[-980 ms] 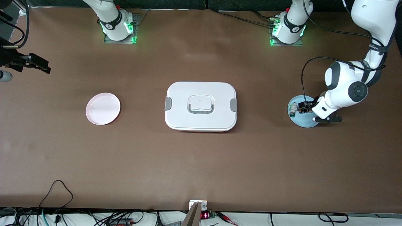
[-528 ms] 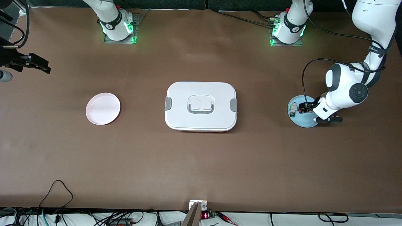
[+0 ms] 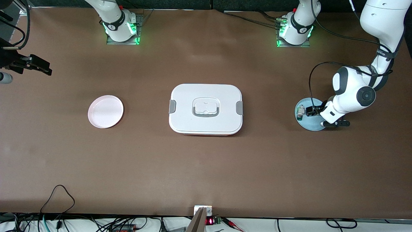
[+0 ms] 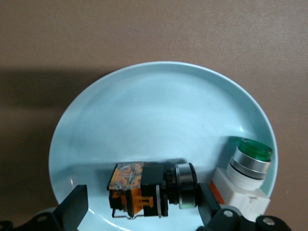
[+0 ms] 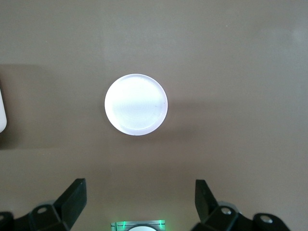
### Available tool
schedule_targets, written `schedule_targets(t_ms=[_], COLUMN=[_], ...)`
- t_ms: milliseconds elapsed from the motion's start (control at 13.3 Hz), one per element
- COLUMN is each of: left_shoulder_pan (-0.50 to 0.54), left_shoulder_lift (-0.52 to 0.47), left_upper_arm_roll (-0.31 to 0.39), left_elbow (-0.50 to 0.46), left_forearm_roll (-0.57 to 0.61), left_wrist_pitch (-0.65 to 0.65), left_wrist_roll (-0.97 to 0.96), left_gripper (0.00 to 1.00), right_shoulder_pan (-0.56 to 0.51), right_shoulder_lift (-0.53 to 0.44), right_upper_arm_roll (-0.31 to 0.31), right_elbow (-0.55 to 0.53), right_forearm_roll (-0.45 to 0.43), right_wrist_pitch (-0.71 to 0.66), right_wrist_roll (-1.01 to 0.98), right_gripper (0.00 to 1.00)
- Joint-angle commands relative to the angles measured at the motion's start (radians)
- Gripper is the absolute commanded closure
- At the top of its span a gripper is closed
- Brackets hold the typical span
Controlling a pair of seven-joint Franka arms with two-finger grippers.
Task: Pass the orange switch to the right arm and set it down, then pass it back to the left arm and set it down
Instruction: 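Close the left gripper on the orange switch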
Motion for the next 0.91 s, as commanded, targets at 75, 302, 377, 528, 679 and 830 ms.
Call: schedule_targets(t_ms=[75,302,377,528,679,830], left_shoulder_pan=[0.015,0.017,0.017,0.017,0.015,0.012], left_shoulder_lift=[0.005,0.003,0.003,0.000,-0.017,-0.041], left_upper_arm_roll=[-0.010,-0.010,-0.010,-0.010,-0.010,-0.028], left_elbow=[-0.003,-0.004,-0.003,-0.001,0.009,0.045], left_forearm_roll=[0.010,0.011,0.011,0.010,0.011,0.011], left_wrist_pitch=[0.017,0.014,0.014,0.008,-0.029,-0.145], left_wrist_roll=[0.018,0.019,0.037,0.099,0.139,0.154], left_gripper=[0.11,0.39,0.50,0.65,0.73,0.81], right_shoulder_pan=[-0.003,-0.003,-0.003,-0.003,-0.003,-0.001], right_shoulder_lift=[-0.006,-0.006,-0.006,-0.006,-0.006,-0.006], right_upper_arm_roll=[0.003,0.003,0.004,0.004,0.003,0.004], right_elbow=[0.012,0.012,0.012,0.012,0.012,0.012], right_forearm_roll=[0.013,0.013,0.013,0.013,0.013,0.014], right_wrist_pitch=[-0.019,-0.018,-0.019,-0.018,-0.018,-0.018], right_wrist_roll=[-0.003,-0.003,-0.003,-0.003,-0.002,-0.002], right_gripper=[0.00,0.00,0.00,0.00,0.00,0.00])
